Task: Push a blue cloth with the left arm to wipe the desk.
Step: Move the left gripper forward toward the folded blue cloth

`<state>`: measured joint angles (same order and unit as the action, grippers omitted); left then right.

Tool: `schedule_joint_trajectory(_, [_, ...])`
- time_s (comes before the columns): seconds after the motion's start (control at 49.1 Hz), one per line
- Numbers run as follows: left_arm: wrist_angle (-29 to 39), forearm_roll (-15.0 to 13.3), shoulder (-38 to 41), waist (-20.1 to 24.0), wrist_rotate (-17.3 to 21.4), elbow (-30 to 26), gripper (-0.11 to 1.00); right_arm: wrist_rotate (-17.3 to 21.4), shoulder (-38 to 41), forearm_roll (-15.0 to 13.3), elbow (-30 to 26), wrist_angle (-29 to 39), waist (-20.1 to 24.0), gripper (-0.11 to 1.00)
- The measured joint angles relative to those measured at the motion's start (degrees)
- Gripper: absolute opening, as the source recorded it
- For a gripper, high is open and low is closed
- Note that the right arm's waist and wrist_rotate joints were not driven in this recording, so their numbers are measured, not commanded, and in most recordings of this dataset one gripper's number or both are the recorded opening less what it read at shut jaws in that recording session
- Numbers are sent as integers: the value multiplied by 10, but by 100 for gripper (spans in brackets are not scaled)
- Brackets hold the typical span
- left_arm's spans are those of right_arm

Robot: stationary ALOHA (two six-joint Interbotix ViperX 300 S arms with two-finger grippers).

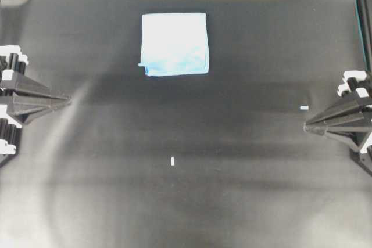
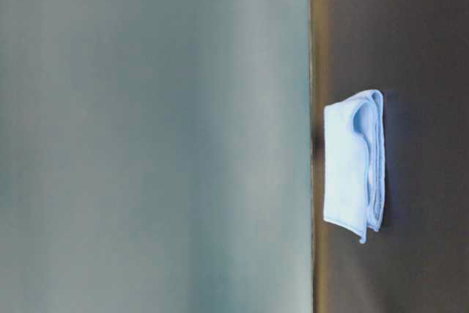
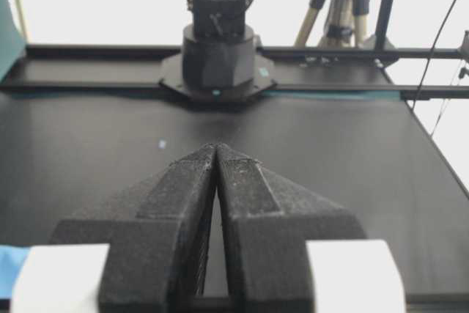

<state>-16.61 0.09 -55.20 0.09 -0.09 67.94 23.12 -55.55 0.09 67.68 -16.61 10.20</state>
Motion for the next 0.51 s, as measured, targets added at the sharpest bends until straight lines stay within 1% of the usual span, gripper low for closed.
schedule_joint_trajectory(0.041, [0, 1, 0, -1, -1, 0, 5, 1, 1, 0, 0, 0, 0, 4])
schedule_joint_trajectory(0.082, [0, 9, 12, 0, -11, -10, 1, 1, 1, 0, 0, 0, 0, 1])
schedule_joint_trajectory(0.122, [-2, 16, 37, 0, -24, -25, 1, 0, 2, 0, 0, 0, 0, -1])
schedule_joint_trajectory(0.204, [-2, 20, 89, 11, -44, -54, 1, 1, 3, 1, 0, 3, -1, -1])
schedule_joint_trajectory(0.428, [1, 21, 199, 71, -86, -110, 1, 1, 3, 1, 0, 22, -1, -1])
schedule_joint_trajectory(0.51, [13, 21, 243, 95, -89, -130, 1, 1, 3, 0, 0, 28, 0, -1])
